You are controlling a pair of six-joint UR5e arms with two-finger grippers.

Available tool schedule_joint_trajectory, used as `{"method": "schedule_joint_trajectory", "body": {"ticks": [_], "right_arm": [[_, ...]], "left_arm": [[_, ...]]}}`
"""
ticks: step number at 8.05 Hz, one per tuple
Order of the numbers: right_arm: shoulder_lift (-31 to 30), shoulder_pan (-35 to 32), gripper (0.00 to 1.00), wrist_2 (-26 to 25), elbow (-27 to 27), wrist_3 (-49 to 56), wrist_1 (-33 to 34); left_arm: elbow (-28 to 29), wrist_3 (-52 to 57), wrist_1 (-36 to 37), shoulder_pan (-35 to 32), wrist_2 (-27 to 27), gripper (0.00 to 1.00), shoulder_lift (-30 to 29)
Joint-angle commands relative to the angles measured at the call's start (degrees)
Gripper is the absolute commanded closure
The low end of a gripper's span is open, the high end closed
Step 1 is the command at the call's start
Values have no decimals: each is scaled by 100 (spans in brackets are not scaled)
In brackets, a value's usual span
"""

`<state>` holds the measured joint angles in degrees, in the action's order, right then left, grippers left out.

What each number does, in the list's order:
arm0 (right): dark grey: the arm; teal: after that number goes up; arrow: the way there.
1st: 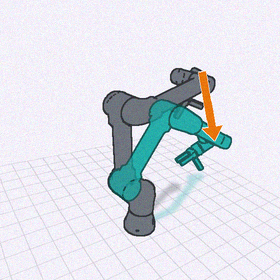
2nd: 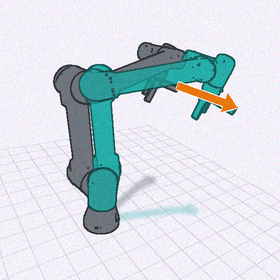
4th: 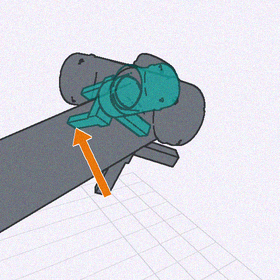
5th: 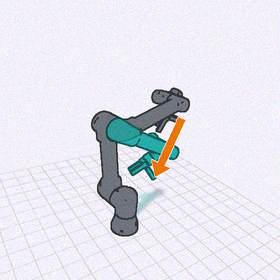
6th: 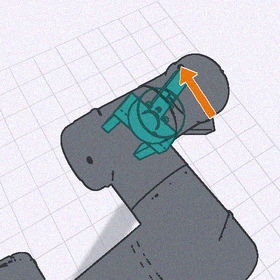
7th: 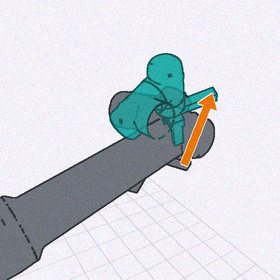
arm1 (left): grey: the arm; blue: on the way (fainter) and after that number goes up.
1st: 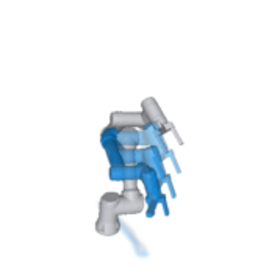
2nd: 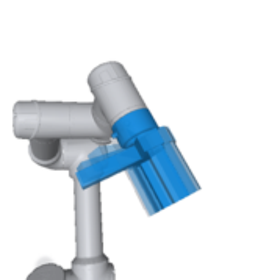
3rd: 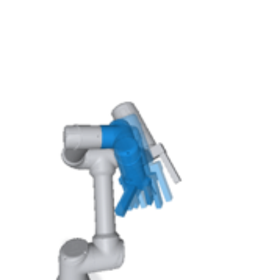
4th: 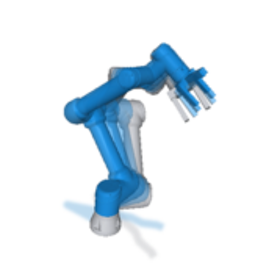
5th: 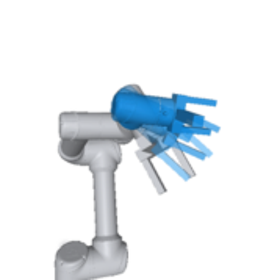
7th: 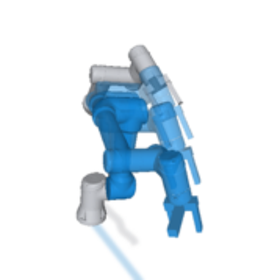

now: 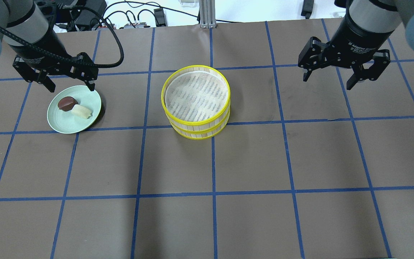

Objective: Place buns in different layers of steamer
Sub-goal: 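Move the left gripper above the white bun on the green plate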

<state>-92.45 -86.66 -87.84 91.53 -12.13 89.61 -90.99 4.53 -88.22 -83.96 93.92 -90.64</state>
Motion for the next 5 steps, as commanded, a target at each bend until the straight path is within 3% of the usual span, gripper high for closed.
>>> {"method": "schedule_joint_trajectory", "body": {"ticks": [1,5], "right_arm": [[-1,0,0,-5,-4,17,-22],[-133,-8,0,4,-4,8,-110]], "left_arm": [[-50,-555,330,536,3,0,-400],[-50,-1504,1314,1135,12,0,-1296]]}}
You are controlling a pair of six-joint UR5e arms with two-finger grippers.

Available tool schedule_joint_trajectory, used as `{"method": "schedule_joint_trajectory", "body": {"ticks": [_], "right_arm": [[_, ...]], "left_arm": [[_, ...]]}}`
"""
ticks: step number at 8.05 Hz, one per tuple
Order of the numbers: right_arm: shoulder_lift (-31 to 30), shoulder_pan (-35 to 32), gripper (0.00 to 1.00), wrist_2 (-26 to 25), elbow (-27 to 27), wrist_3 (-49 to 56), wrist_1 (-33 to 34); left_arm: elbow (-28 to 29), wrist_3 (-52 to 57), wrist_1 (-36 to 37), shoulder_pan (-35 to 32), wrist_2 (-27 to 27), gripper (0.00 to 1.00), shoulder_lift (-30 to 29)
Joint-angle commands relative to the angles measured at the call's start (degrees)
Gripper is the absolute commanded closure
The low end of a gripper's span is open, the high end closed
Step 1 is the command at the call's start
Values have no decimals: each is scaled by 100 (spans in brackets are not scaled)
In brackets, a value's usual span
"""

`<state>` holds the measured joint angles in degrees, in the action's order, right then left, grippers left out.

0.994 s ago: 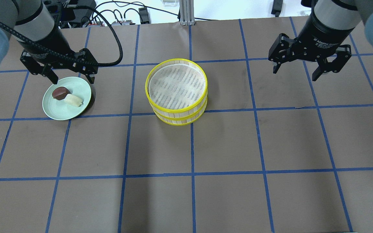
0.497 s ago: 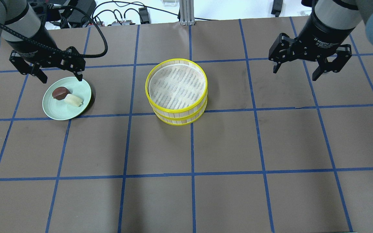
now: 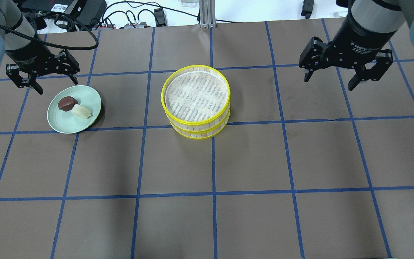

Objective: Place buns in different layers of steamer
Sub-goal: 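Move the left gripper above the white bun on the green plate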

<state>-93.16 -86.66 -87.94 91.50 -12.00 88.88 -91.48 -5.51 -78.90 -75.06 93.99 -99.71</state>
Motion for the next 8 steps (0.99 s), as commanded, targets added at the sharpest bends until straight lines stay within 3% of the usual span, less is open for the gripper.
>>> {"method": "schedule_joint_trajectory", "body": {"ticks": [1,4,8], "right_arm": [[-114,-9,0,14,0,13,-55],[-105,-9,0,5,0,31,-55],[-105,-9,0,5,0,31,-108]], "left_arm": [[-44,-913,645,255,-4,0,-591],[-466,-1794,1832,256,-4,0,-1110],[-467,-2024,1852,291,205,0,-1463]]}}
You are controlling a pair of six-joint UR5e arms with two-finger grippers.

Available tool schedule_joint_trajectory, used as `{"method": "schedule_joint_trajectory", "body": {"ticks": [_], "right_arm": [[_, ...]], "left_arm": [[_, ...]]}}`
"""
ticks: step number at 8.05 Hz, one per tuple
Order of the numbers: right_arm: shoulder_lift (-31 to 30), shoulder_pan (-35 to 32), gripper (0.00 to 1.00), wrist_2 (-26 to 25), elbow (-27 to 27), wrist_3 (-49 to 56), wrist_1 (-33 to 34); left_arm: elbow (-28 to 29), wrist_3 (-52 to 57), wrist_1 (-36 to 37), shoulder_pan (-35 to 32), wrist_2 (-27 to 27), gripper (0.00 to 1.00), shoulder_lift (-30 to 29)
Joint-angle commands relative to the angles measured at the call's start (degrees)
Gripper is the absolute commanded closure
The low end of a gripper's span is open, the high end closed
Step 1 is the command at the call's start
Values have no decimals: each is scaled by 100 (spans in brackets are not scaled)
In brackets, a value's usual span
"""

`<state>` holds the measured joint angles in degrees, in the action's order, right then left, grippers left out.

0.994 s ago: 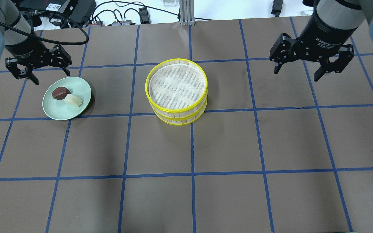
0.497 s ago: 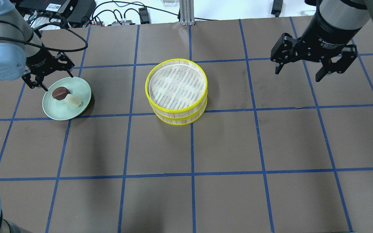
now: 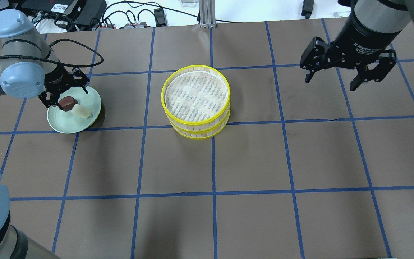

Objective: Place buns in different layers of steamer
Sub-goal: 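Lower the left gripper onto the white bun and close on it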

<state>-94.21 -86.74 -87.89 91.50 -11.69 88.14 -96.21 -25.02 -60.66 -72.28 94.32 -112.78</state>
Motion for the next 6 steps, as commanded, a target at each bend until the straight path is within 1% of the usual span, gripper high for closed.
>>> {"method": "schedule_joint_trajectory", "body": {"ticks": [1,3,4,5,6], "right_arm": [[0,-9,0,9,0,0,-34],[0,-9,0,0,0,0,-25],[0,-9,0,0,0,0,-33],[-9,-9,0,0,0,0,-34],[0,-9,0,9,0,0,-34]], "left_arm": [[6,-73,28,21,262,0,-243],[15,-73,132,56,306,0,-419],[15,-73,177,74,306,1,-472],[15,-73,177,74,315,7,-507],[-3,-82,177,74,315,7,-517]]}}
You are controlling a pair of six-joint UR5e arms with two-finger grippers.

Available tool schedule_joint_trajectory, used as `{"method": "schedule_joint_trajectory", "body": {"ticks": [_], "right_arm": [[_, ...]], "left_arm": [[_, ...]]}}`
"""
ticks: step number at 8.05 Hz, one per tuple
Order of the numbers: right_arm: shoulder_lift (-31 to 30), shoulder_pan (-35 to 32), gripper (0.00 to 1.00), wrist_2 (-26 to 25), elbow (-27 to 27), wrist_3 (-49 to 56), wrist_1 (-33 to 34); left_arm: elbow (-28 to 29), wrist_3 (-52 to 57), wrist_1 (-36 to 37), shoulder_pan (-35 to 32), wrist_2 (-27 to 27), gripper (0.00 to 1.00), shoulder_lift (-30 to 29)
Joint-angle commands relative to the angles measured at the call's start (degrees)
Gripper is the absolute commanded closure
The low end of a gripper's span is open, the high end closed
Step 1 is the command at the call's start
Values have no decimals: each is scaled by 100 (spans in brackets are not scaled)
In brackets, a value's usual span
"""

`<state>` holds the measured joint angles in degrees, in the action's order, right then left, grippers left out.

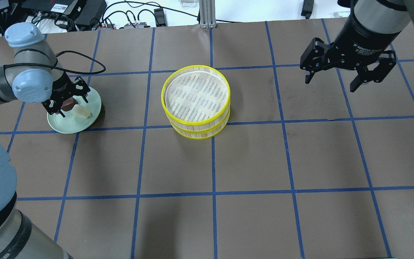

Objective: Place buns in different layers of steamer
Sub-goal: 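Lower the left gripper onto the white bun and close on it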

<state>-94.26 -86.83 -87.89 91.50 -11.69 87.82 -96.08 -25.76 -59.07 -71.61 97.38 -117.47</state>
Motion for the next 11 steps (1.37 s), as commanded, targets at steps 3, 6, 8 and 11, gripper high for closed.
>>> {"method": "schedule_joint_trajectory", "body": {"ticks": [3,6,8,11], "right_arm": [[-13,-9,0,8,0,-18,-28],[-5,-18,0,8,0,-18,-28],[-13,-27,0,8,0,-18,-28],[-5,-27,0,0,0,-18,-10]], "left_arm": [[-16,1,18,15,10,9,-144],[-8,-17,88,7,45,34,-223],[-8,-244,80,7,53,81,-223],[45,-263,1,7,54,100,-58]]}}
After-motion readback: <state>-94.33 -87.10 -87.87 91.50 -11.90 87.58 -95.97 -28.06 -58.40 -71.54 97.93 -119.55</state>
